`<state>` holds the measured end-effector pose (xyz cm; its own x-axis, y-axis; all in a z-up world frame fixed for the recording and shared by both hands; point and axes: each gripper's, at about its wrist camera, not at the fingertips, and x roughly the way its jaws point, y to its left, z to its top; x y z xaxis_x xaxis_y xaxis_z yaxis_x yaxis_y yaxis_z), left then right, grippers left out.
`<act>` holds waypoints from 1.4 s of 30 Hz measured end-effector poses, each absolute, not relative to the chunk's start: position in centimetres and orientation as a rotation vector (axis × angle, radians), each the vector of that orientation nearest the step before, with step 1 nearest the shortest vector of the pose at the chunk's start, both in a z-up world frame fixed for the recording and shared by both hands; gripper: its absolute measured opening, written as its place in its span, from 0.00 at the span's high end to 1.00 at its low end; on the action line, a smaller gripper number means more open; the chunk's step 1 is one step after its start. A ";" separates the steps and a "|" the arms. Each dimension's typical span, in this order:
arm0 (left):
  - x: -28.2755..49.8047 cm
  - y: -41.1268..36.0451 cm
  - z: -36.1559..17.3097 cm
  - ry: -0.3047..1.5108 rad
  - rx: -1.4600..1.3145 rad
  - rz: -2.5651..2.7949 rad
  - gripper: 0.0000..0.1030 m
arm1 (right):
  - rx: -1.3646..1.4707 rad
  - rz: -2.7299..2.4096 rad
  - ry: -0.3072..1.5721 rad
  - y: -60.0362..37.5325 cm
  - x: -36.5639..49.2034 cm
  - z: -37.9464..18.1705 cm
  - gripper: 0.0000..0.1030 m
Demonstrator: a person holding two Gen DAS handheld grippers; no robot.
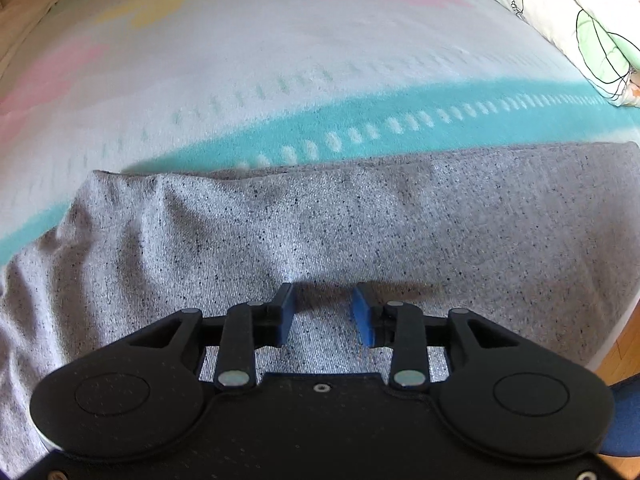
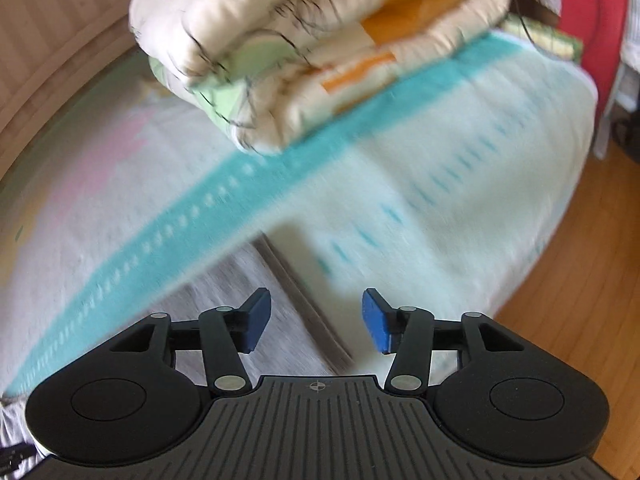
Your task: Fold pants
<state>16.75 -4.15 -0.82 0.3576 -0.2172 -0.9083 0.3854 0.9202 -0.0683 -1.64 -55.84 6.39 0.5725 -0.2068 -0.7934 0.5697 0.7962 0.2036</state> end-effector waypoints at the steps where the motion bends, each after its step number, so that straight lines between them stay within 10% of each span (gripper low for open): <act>1: 16.7 -4.1 -0.7 1.137 0.172 -0.391 0.56 | 0.494 -0.461 0.853 -55.9 -2.0 5.8 0.49; 19: 16.5 -3.8 -0.7 1.115 0.164 -0.380 0.55 | 0.586 -0.238 0.806 -56.5 -2.3 1.0 0.42; 20: 16.5 -3.9 -0.6 1.115 0.162 -0.378 0.55 | 0.603 -0.235 0.796 -56.7 -2.3 0.9 0.43; 23: 16.5 -3.8 -0.6 1.116 0.153 -0.371 0.55 | 0.632 -0.215 0.777 -57.3 -2.9 1.1 0.88; 42: 16.9 -19.5 2.1 1.099 0.212 -0.542 0.63 | 0.469 -0.130 0.714 -48.2 1.7 12.1 0.90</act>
